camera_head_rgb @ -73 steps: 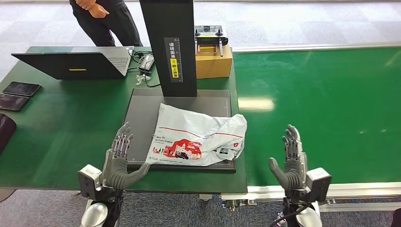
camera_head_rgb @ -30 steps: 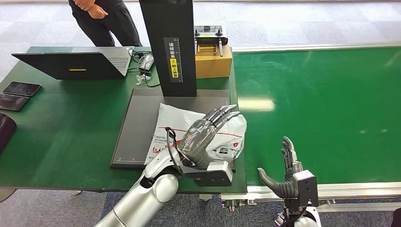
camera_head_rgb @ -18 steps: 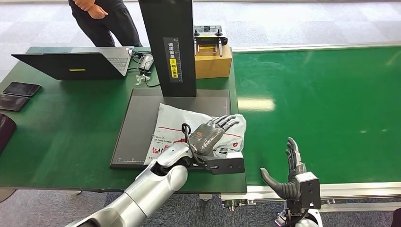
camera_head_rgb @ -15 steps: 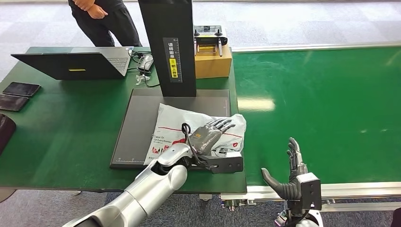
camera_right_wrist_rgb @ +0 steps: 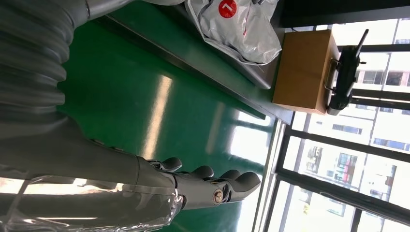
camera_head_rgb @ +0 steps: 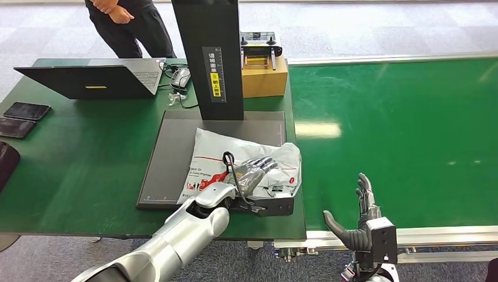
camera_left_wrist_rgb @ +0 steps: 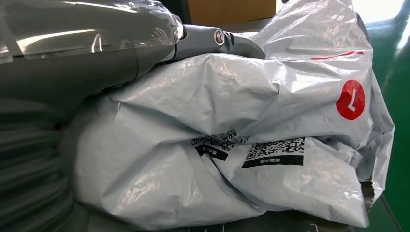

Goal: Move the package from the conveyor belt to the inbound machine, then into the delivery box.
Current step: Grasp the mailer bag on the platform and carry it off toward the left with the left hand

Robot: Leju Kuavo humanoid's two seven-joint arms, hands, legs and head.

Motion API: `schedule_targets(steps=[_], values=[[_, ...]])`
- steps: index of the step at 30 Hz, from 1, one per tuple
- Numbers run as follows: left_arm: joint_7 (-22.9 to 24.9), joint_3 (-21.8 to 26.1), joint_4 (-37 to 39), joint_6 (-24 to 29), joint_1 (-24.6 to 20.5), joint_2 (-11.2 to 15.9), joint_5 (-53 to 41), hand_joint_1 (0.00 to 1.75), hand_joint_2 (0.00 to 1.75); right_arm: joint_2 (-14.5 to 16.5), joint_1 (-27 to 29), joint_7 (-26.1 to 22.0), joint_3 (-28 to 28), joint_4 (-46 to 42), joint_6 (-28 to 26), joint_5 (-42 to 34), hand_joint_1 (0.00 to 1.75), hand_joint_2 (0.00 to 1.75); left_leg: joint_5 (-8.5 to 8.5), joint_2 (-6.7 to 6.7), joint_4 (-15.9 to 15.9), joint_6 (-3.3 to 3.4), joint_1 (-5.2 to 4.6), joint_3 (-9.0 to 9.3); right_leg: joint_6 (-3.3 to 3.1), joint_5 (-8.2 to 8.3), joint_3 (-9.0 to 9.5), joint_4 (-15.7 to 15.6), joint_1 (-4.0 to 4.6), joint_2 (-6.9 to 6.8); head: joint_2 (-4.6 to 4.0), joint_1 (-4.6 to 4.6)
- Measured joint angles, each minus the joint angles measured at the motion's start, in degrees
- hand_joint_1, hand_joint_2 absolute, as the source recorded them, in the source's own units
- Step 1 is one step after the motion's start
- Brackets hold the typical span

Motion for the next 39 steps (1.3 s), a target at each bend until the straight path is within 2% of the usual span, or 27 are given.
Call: schedule_targets(steps=[1, 13, 22, 27, 31, 36, 39], values=[[-0.1, 0.0, 0.1, 0.0, 0.0, 0.0, 0.0, 1.75, 1.75, 0.0, 0.0, 0.0, 0.0, 0.0, 0.0, 0.0, 0.0, 1.75, 0.0, 0.0, 0.0, 0.0, 0.0, 0.0, 0.0, 0.0, 0.0, 0.0, 0.0, 0.0, 0.0, 0.0], [-3.8, 2.1, 0.3, 3.4, -0.1, 0.2, 2.2, 1.75, 1.75, 0.0, 0.0, 0.4, 0.0, -0.4, -0.2, 0.0, 0.0, 1.75, 0.01, 0.0, 0.0, -0.01, 0.0, 0.01, 0.0, 0.0, 0.02, 0.0, 0.0, -0.01, 0.0, 0.0], [-8.0, 3.6, 0.1, 9.1, 0.7, 0.8, 2.6, 1.75, 1.75, 0.0, -0.1, 0.7, 0.0, -0.5, -0.2, -0.4, 0.0, 1.75, 0.02, 0.0, 0.0, -0.02, 0.0, 0.0, 0.0, 0.0, 0.02, 0.0, -0.01, -0.02, 0.0, -0.01], [-12.8, 3.8, -1.2, 14.0, 2.0, 1.4, 2.4, 1.75, 1.75, 0.0, -0.3, 0.7, 0.0, -0.5, 0.0, -0.8, 0.0, 1.75, 0.02, -0.01, 0.0, -0.02, 0.0, -0.03, -0.01, 0.0, -0.01, 0.0, -0.01, -0.02, 0.0, 0.0], [-14.7, 3.8, -3.1, 20.9, 3.0, 2.0, 0.4, 1.75, 1.75, 0.0, -0.6, 0.7, 0.0, -0.5, 0.3, -1.2, 0.0, 1.75, 0.02, -0.01, 0.0, -0.02, 0.0, -0.05, -0.01, 0.0, -0.03, 0.0, 0.0, -0.02, 0.0, -0.01], [-14.9, 3.8, -5.0, 30.1, 3.3, 3.2, -3.5, 1.75, 1.75, -0.1, -1.1, 0.9, 0.0, -0.5, 0.9, -1.4, 0.0, 1.75, 0.03, -0.01, 0.0, -0.03, 0.0, -0.05, -0.01, 0.0, -0.03, 0.0, 0.0, -0.02, 0.0, -0.01], [-12.4, 3.9, -5.6, 34.5, 2.6, 4.7, -8.5, 1.75, 1.75, -0.4, -1.3, 1.0, 0.2, -0.5, 0.9, -1.5, 0.0, 1.75, 0.03, 0.0, 0.0, -0.04, 0.0, -0.05, -0.02, 0.01, -0.04, 0.1, 0.0, -0.01, 0.0, -0.01]])
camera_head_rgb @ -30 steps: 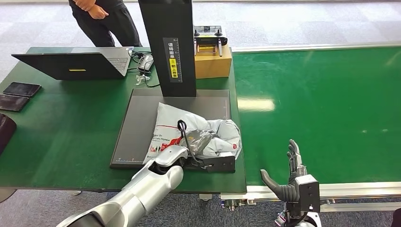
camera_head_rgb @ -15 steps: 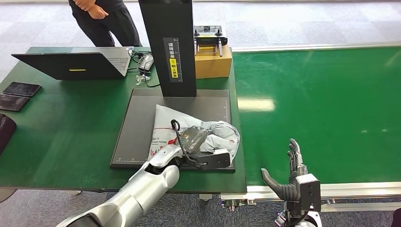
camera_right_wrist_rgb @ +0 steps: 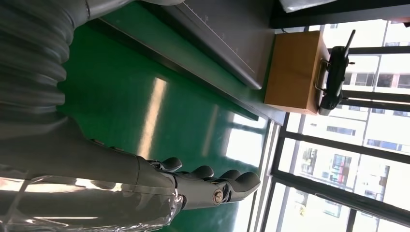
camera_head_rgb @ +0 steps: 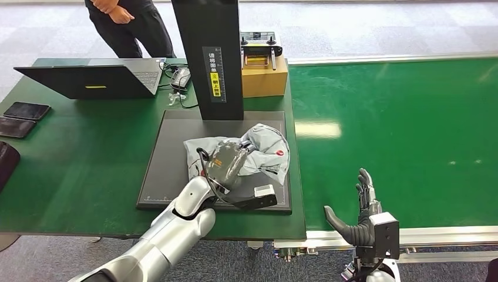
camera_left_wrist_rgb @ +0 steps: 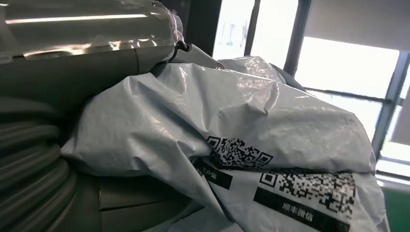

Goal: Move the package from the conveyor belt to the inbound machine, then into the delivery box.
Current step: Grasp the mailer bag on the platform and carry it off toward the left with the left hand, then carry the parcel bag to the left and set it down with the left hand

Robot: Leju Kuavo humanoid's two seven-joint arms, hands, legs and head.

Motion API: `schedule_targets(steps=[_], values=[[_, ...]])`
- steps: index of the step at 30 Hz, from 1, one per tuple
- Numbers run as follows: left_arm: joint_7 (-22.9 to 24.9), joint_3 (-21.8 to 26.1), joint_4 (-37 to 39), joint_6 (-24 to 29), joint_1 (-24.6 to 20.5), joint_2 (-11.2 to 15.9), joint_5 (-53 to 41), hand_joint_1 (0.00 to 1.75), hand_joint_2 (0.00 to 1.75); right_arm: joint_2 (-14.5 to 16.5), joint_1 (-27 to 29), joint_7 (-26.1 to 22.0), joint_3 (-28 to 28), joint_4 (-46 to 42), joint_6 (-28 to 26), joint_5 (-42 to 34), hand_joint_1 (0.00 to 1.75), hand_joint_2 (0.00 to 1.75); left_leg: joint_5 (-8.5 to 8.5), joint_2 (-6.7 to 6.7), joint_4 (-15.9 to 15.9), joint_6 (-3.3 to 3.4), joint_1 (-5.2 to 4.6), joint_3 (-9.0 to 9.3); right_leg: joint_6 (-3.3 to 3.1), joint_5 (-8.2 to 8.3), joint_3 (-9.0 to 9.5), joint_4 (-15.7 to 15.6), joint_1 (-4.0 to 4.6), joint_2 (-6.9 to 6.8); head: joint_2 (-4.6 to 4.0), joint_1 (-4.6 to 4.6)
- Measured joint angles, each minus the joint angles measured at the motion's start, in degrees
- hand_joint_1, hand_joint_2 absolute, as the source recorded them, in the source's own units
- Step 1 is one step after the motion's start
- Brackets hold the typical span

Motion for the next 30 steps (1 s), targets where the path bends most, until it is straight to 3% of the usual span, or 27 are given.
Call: schedule_targets(steps=[11, 20, 30], values=[[4.4, 5.6, -5.4, 2.4, -3.6, 7.3, -15.2, 1.75, 1.75, -1.5, -0.2, -0.7, 1.3, 0.8, -0.4, -1.6, 0.0, 1.75, 0.06, 0.0, 0.0, -0.08, 0.02, -0.04, -0.02, 0.01, -0.06, 0.1, 0.03, 0.0, 0.0, 0.0], [11.1, 3.3, 0.2, 2.3, -9.9, 13.0, -16.3, 1.75, 1.75, -2.4, -0.9, -1.4, 2.6, 1.8, -1.5, -2.8, 0.0, 1.75, 0.13, 0.01, 0.0, -0.17, 0.03, -0.1, -0.09, 0.05, -0.15, 0.1, 0.03, 0.02, 0.0, -0.01], [19.8, 0.6, 11.0, -10.5, -14.1, 17.9, -13.9, 1.75, 1.75, -2.9, -0.8, -1.9, 2.7, 2.1, -2.5, -3.5, 0.0, 1.75, 0.19, 0.12, 0.0, -0.23, 0.04, -0.33, -0.17, 0.1, -0.44, 0.1, 0.06, 0.1, 0.0, -0.01]])
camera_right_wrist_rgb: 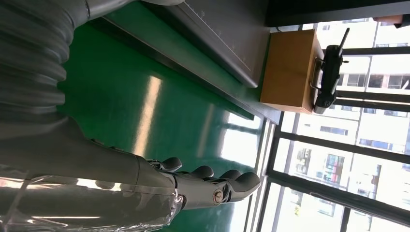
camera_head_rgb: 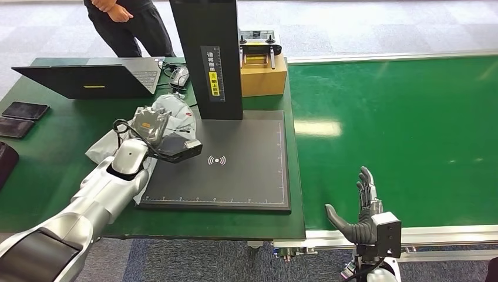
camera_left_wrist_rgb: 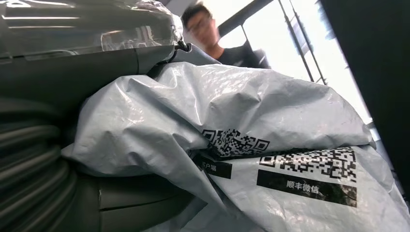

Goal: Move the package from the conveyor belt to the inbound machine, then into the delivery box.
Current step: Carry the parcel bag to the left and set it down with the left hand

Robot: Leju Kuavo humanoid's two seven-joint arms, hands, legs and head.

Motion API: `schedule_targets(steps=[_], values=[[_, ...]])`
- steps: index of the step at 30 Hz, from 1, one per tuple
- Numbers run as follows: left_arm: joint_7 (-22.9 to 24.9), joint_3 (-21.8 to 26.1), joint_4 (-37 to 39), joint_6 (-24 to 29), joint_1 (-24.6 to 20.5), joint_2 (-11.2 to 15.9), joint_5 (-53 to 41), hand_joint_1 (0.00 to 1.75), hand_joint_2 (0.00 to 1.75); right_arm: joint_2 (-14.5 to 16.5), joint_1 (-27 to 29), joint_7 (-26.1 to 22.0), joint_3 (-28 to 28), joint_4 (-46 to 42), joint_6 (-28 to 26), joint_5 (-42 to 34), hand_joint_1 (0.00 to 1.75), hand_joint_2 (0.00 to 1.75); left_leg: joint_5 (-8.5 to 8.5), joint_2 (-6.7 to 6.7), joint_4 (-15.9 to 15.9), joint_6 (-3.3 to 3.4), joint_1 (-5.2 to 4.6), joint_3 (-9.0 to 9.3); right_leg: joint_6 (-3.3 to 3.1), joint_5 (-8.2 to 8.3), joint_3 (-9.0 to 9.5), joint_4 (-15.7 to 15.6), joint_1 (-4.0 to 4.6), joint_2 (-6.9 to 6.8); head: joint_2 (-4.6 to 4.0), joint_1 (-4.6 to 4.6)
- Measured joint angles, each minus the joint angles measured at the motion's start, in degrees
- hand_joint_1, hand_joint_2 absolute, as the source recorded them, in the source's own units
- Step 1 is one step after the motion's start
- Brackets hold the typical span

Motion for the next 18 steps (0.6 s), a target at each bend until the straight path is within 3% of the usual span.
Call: schedule_targets(steps=[8, 16, 17, 18], values=[[10.2, 2.5, 3.7, -6.3, -0.1, 4.3, 3.1, 1.75, 1.75, 0.0, 0.5, -0.2, 0.0, -0.1, -1.6, -0.2, 0.0, 1.75, 0.01, 0.01, 0.0, -0.01, 0.02, -0.07, -0.02, 0.0, -0.1, 0.1, 0.02, 0.03, 0.0, 0.0], [15.3, 8.9, 5.5, -9.4, 0.0, 7.4, 6.5, 1.75, 1.75, 0.0, 1.1, 0.3, 0.1, -0.3, -2.1, -0.4, 0.0, 1.75, 0.02, 0.01, 0.0, -0.03, 0.03, -0.09, -0.02, 0.0, -0.12, 0.1, 0.03, 0.03, 0.0, 0.01], [16.0, 9.3, 5.6, -10.1, 0.0, 7.7, 6.2, 1.64, 1.75, 0.0, 1.1, 0.3, 0.2, -0.3, -2.2, -0.4, 0.0, 1.75, 0.02, 0.01, 0.0, -0.03, 0.03, -0.09, -0.02, 0.0, -0.12, 0.1, 0.03, 0.03, 0.0, 0.0], [16.5, 9.7, 5.8, -10.7, 0.1, 8.0, 6.0, 1.25, 1.75, 0.0, 1.1, 0.4, 0.2, -0.3, -2.2, -0.5, 0.0, 1.75, 0.02, 0.01, 0.0, -0.03, 0.03, -0.09, -0.02, 0.0, -0.12, 0.1, 0.02, 0.02, 0.0, 0.01]])
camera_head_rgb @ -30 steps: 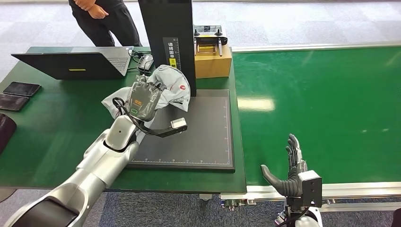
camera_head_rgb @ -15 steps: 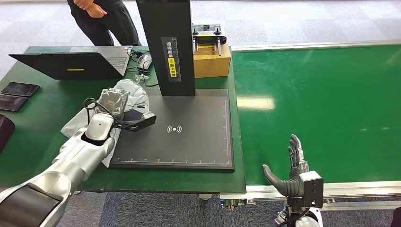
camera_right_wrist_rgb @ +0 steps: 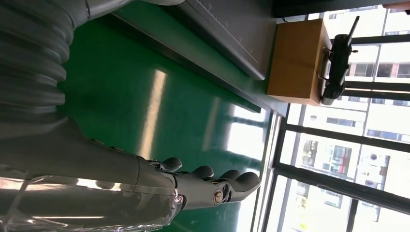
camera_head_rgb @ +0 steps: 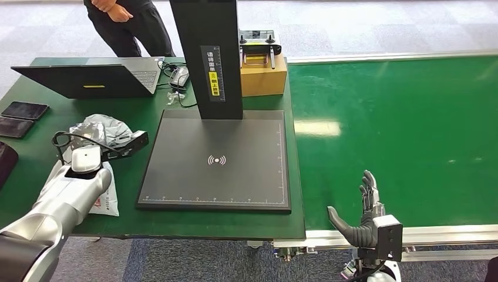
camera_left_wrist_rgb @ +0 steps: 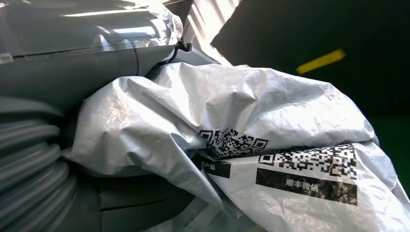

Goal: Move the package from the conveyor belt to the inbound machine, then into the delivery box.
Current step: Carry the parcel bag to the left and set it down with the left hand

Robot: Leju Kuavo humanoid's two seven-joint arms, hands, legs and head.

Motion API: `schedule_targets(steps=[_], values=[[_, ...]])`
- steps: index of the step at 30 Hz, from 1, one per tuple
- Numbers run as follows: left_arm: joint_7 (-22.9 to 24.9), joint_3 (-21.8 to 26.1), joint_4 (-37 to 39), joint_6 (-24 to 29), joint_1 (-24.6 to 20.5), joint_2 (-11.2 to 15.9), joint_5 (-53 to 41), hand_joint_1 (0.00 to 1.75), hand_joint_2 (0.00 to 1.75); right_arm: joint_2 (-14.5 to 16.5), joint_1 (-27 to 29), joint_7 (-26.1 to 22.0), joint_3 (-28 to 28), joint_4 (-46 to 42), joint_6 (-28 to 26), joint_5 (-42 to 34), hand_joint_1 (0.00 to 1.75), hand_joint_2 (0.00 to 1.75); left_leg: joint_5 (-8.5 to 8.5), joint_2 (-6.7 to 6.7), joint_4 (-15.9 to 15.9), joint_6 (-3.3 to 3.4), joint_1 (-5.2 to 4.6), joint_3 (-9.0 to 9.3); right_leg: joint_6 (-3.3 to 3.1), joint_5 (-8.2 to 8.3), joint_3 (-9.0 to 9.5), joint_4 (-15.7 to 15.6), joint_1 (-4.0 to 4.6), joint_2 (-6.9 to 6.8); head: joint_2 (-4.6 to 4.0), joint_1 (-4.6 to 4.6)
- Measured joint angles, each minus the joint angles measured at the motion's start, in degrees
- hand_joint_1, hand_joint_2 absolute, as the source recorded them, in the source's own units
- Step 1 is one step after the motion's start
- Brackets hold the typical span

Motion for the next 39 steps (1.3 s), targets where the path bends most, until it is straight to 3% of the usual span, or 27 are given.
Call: schedule_targets(steps=[2, 3, 4, 15, 18, 22, 27, 31, 39], values=[[0.5, 0.5, 0.3, -0.8, 0.1, 0.5, -0.4, 0.38, 1.75, 0.0, 0.0, 0.2, 0.1, 0.0, -0.1, 0.0, 0.0, 1.75, 0.01, -0.01, 0.0, -0.01, 0.0, 0.04, 0.0, 0.0, -0.01, 0.0, 0.0, -0.02, 0.0, -0.01], [0.6, 0.7, 0.4, -0.9, 0.1, 0.7, -0.5, 0.04, 1.75, 0.0, 0.0, 0.2, 0.1, 0.0, -0.2, 0.0, 0.0, 1.75, 0.02, -0.02, 0.0, -0.02, 0.0, 0.07, 0.0, 0.0, -0.01, 0.0, 0.0, -0.03, 0.0, 0.0], [0.7, 0.8, 0.5, -0.8, 0.2, 0.8, -0.6, 0.0, 1.75, 0.0, 0.0, 0.3, 0.2, 0.0, -0.2, 0.0, 0.0, 1.75, 0.02, -0.02, 0.0, -0.03, 0.0, 0.09, 0.0, 0.0, -0.02, 0.0, 0.0, -0.04, 0.0, -0.01], [1.5, 1.2, 0.6, 2.7, 0.6, 0.9, -2.1, 0.0, 1.75, 0.1, 0.0, 1.1, 0.3, -0.5, -0.2, 0.4, 0.0, 1.75, 0.03, -0.02, 0.0, -0.04, 0.0, 0.1, -0.04, 0.03, -0.02, 0.0, -0.01, -0.03, 0.0, 0.0], [-0.4, 2.5, 0.6, 5.6, 0.9, 0.8, 1.0, 0.0, 1.75, 0.1, 0.1, 1.2, 0.3, -0.5, -0.2, 0.4, 0.0, 1.75, 0.04, -0.02, 0.0, -0.05, 0.0, 0.12, -0.05, 0.04, -0.03, 0.0, 0.0, -0.02, 0.0, -0.01], [-5.6, 7.6, 0.6, 12.1, 2.4, 0.3, 8.2, 0.0, 0.0, 0.4, 0.9, 2.2, 0.3, -0.9, -0.2, 0.7, 0.0, 1.75, 0.04, -0.01, 0.0, -0.05, 0.0, 0.13, -0.05, 0.03, -0.04, 0.0, 0.0, -0.01, 0.0, -0.01], [-15.2, 14.6, 0.6, 20.7, 5.0, -0.6, 15.8, 0.0, 0.0, 0.9, 1.6, 1.5, 0.2, -0.9, -0.2, 0.7, 0.0, 1.75, 0.04, -0.01, 0.0, -0.05, 0.0, 0.11, -0.06, 0.03, -0.07, 0.0, 0.01, 0.0, 0.0, -0.01], [-24.3, 20.9, -1.0, 23.5, 6.7, -1.7, 21.5, 0.0, 0.0, 1.1, 1.7, 1.2, -0.2, -0.9, -0.2, 0.7, 0.0, 1.75, 0.05, -0.01, 0.0, -0.07, 0.0, 0.11, -0.06, 0.04, -0.07, 0.0, 0.0, 0.0, 0.0, 0.01], [-52.3, 42.1, -8.3, 23.6, 9.1, -5.6, 33.7, 0.0, 0.0, 1.2, 1.7, 0.5, -1.1, -1.2, 0.3, 0.5, 0.0, 1.75, 0.05, 0.09, 0.0, -0.07, -0.01, 0.11, -0.11, 0.08, -0.09, 0.0, -0.01, 0.1, 0.0, -0.01]])
